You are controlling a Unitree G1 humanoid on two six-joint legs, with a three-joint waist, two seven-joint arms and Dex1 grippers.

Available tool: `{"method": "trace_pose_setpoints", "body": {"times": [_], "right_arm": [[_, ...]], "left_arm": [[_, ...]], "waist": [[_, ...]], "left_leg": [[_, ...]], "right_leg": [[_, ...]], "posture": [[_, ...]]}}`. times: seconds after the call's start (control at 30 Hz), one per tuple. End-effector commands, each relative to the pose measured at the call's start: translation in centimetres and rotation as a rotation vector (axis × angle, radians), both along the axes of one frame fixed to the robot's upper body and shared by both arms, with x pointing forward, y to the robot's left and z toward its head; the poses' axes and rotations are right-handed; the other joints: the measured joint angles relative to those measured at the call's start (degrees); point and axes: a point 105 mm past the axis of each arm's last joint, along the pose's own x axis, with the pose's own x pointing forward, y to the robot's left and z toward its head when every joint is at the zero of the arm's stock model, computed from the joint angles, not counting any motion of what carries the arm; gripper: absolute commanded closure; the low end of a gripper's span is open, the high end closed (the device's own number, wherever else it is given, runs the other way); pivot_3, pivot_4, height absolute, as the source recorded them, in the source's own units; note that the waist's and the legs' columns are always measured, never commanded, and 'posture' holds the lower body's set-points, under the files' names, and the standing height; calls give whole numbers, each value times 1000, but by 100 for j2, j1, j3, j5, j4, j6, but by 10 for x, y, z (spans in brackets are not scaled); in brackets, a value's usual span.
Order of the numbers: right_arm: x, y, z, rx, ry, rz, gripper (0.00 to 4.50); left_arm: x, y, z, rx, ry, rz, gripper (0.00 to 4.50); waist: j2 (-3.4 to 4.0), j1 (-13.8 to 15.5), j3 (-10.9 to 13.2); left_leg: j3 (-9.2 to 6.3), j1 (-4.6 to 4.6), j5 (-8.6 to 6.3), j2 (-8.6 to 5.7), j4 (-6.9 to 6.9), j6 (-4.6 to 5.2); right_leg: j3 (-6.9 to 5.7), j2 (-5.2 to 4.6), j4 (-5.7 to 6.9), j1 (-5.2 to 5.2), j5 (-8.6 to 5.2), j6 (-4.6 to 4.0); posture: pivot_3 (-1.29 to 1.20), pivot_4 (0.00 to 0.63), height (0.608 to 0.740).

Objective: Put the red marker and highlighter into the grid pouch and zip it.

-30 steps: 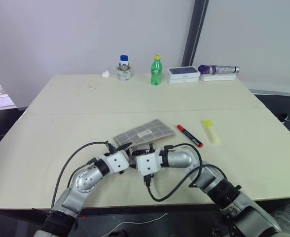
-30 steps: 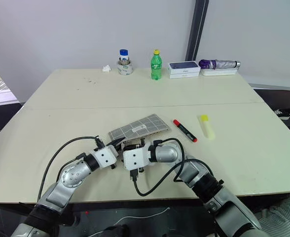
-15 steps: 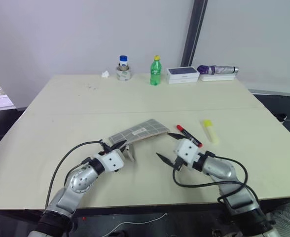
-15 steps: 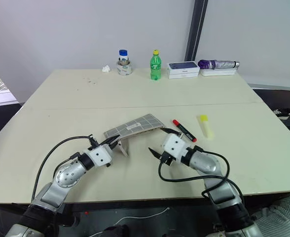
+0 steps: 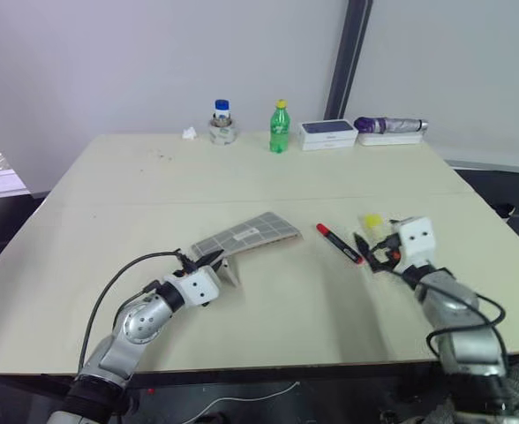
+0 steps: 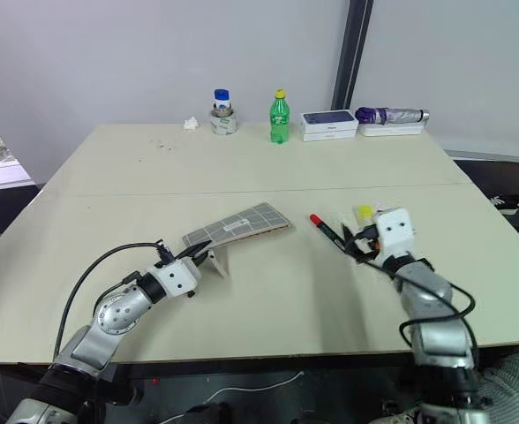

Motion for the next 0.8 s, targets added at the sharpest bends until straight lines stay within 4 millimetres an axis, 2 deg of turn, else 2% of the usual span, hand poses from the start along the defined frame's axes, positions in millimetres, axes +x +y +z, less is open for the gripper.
{"method": "trace_pose_setpoints", "body": {"times": [0.03, 0.2, 0.3, 0.37, 0.47, 0.63, 0.67, 0.73, 0.77, 0.8], "right_arm": [[13, -24, 0, 35, 83, -45, 22], [18, -25, -24, 7, 250, 5, 22], [21, -34, -31, 43, 285, -42, 22], [23, -39, -32, 132, 294, -70, 22], [23, -39, -34, 146, 318, -67, 857], [24, -35, -26, 190, 307, -63, 3420], [26, -31, -17, 194, 276, -43, 3617], [28, -14, 7, 195, 187, 45, 3574], [27, 2, 20, 161, 131, 133, 3574], [18, 31, 34, 194, 87, 293, 3574]], "left_arm": [[1, -3, 12, -4, -51, -14, 4500], [1, -4, 12, 3, -58, -12, 4500], [1, -3, 12, 6, -61, -5, 4500], [0, -2, 12, 1, -61, 1, 4500], [0, -1, 11, 2, -62, 3, 4500], [0, -4, 12, 3, -67, -2, 4500], [1, -4, 13, 2, -68, -2, 4500], [2, -4, 14, -3, -70, -2, 4500], [2, -4, 14, -8, -69, 1, 4500], [3, -4, 14, -10, -69, 2, 4500]], "waist": [[0, 0, 0], [0, -4, 0], [1, -12, -1], [1, -8, -1], [1, 7, -1], [1, 10, -1], [1, 10, -1], [2, 0, 0], [4, -1, 1], [4, -10, 1]], "left_leg": [[0, 0, 0, 0, 0, 0], [5, -1, -1, 2, -5, 2], [10, -1, -2, 2, -5, 3], [11, 0, -2, 3, 0, 3], [10, 0, -2, 5, 1, 3], [10, -1, -3, 6, 1, 6], [10, -1, -3, 6, 1, 6], [10, -2, -3, 6, 1, 6], [11, -3, -3, 7, 1, 6], [11, -5, -3, 7, 0, 6]], "right_leg": [[0, 0, 0, 0, 0, 0], [2, 0, -5, -2, 0, 0], [5, -1, -6, -3, 0, 0], [7, 0, -4, -1, 0, 0], [8, -1, -4, -1, 0, 0], [7, -4, -4, 0, 0, 0], [7, -4, -4, 0, 0, 0], [8, -3, -4, -1, 0, 0], [8, -4, -4, -4, 0, 0], [8, -4, -3, -7, 0, 0]], "posture": [[0, 150, 740], [0, 150, 740], [0, 150, 740], [0, 150, 740], [0, 150, 740], [0, 150, 740], [0, 150, 740], [0, 150, 740], [0, 150, 740], [0, 150, 740]]}}
